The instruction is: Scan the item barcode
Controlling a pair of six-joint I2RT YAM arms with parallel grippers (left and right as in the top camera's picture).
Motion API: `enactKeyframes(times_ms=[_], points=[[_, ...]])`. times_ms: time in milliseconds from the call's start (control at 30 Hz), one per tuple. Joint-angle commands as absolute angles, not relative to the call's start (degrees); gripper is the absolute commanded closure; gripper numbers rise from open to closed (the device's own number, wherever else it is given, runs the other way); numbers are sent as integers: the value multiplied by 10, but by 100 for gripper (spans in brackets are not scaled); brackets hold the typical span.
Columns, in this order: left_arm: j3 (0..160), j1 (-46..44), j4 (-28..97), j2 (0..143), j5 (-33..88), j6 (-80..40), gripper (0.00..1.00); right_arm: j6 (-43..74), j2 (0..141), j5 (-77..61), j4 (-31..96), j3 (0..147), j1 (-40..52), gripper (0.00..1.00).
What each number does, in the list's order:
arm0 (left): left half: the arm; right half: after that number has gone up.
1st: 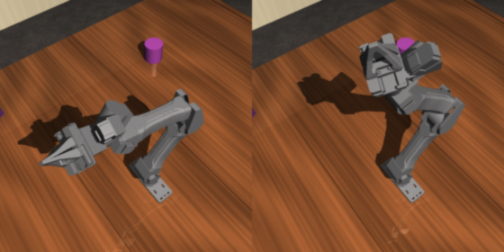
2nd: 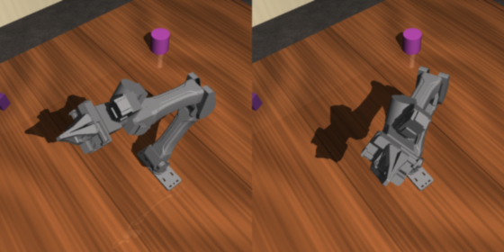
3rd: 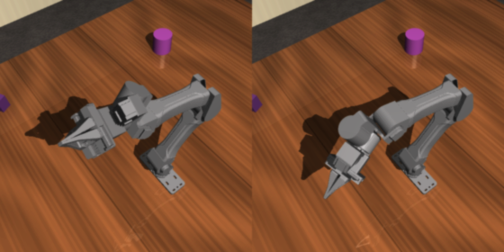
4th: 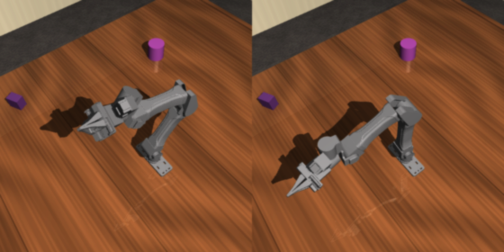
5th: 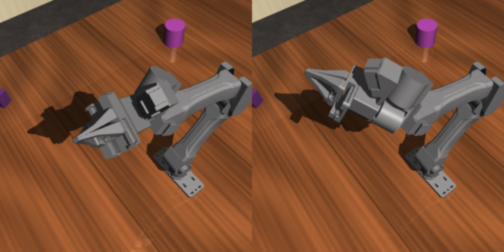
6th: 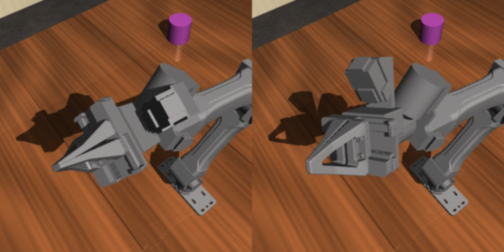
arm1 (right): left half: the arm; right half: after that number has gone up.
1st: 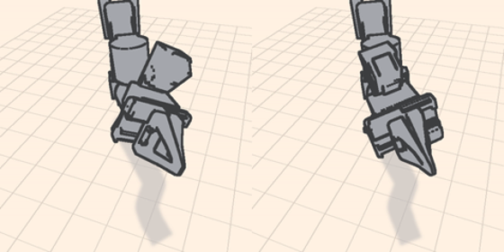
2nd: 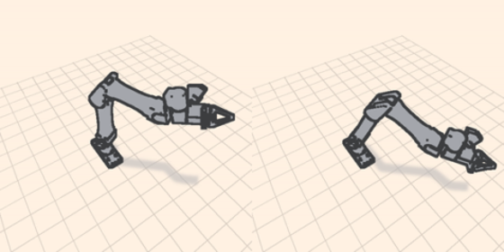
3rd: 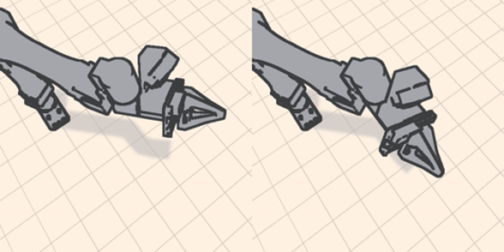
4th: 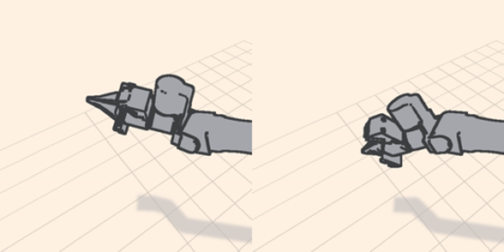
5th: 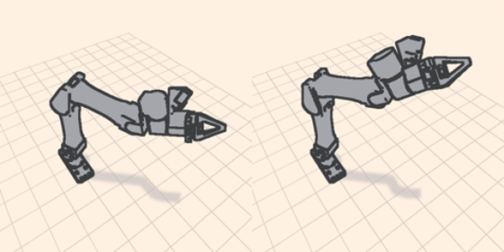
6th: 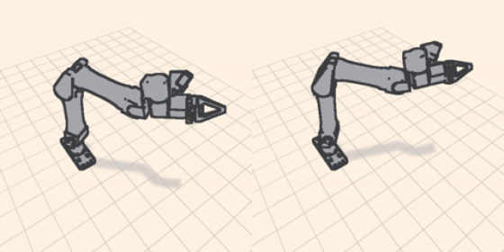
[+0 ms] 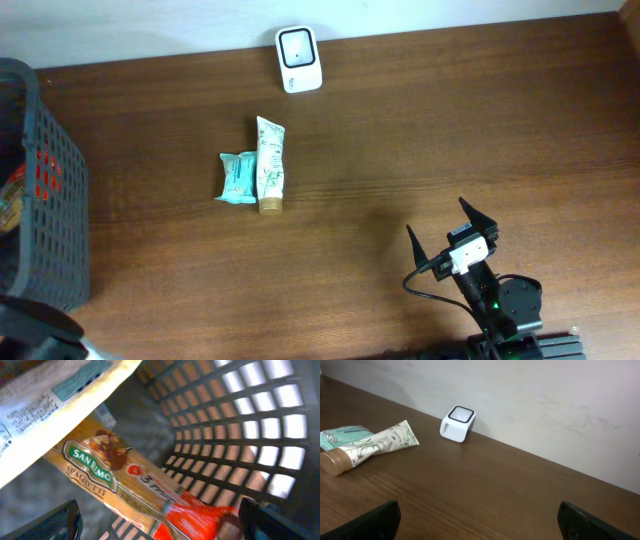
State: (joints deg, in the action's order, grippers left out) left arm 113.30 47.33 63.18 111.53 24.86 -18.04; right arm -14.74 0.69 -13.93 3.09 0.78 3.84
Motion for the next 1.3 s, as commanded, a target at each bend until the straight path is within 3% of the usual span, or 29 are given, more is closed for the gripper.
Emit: enactKeyframes(times_ms=[0, 333, 400, 433, 500, 533, 600, 933, 1267], points=[[1133, 474, 634, 1179, 241, -255, 1, -139, 4, -134, 32, 3, 37, 1], [1133, 474, 619, 1283, 229, -293, 0, -139, 4, -134, 32, 3, 37, 1], [1133, 474, 617, 1289, 211, -291, 7, -139, 4, -134, 32, 3, 37, 1], [1133, 473, 615, 1289, 209, -286, 21, -139, 4, -134, 32, 3, 37, 1], [1133, 473, 616, 1289, 205, -282, 68, -139, 4, -134, 32, 3, 37, 1], [1133, 473, 616, 1289, 205, -282, 84, -139, 4, -134, 32, 3, 37, 1], [1133, 472, 617, 1289, 213, -282, 100, -139, 4, -134, 32, 3, 37, 1], [1218, 472, 656, 1289, 399, -197, 100, -139, 4, -134, 32, 3, 37, 1], [1474, 470, 740, 1289, 431, -151, 100, -139, 4, -134, 32, 3, 37, 1]])
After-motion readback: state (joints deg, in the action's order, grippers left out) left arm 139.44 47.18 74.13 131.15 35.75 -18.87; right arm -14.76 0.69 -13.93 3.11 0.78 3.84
